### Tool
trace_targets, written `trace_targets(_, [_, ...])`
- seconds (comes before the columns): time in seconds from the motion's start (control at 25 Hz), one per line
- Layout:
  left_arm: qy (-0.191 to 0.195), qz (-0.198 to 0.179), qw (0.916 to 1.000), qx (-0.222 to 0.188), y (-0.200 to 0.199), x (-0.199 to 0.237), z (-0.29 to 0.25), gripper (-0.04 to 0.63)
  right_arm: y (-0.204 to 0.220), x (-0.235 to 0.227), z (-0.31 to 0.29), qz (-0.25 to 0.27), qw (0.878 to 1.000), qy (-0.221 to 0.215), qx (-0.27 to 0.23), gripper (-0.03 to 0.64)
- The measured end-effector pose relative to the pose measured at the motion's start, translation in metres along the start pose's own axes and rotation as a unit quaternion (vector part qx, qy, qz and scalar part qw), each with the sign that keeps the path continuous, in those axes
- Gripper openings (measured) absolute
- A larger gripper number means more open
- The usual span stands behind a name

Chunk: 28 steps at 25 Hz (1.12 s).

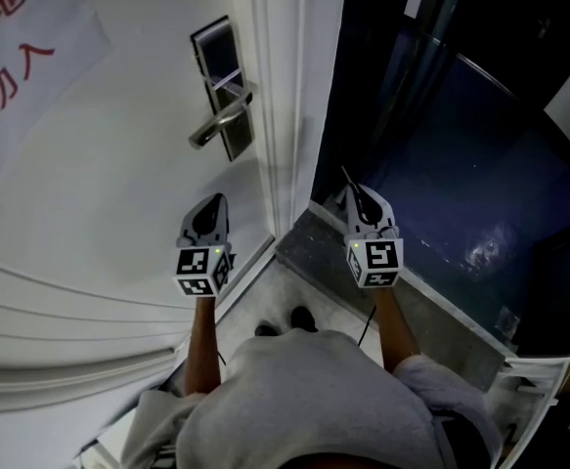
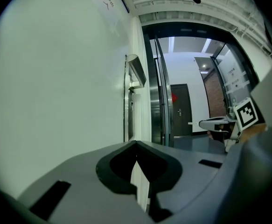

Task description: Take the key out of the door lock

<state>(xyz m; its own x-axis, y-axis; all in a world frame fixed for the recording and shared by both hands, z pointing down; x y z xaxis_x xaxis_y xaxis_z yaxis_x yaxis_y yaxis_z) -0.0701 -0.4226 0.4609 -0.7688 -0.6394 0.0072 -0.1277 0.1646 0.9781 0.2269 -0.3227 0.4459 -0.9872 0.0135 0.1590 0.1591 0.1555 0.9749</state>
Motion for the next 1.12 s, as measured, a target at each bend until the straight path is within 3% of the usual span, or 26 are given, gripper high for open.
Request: trace_targets(1.12, [0.004,0.004,1.0,0.005,0.003,-0.001,-0.004,0.017,0.003,0.012,-0.013,0.003,1.0,-0.016,0.009,0.031])
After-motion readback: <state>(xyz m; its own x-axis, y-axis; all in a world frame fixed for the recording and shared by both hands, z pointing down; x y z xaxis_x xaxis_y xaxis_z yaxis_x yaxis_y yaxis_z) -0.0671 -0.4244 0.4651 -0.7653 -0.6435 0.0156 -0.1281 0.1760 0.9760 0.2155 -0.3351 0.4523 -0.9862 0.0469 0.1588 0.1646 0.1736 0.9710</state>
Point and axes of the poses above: the fingertips, and each gripper's own axes: z backward along the fingers, x to its left, y out of its underside, the point moved 8 cm from there along z, backward along the fingers, and after that the axes turned 7 degrees about x, right-handed, at the moved point
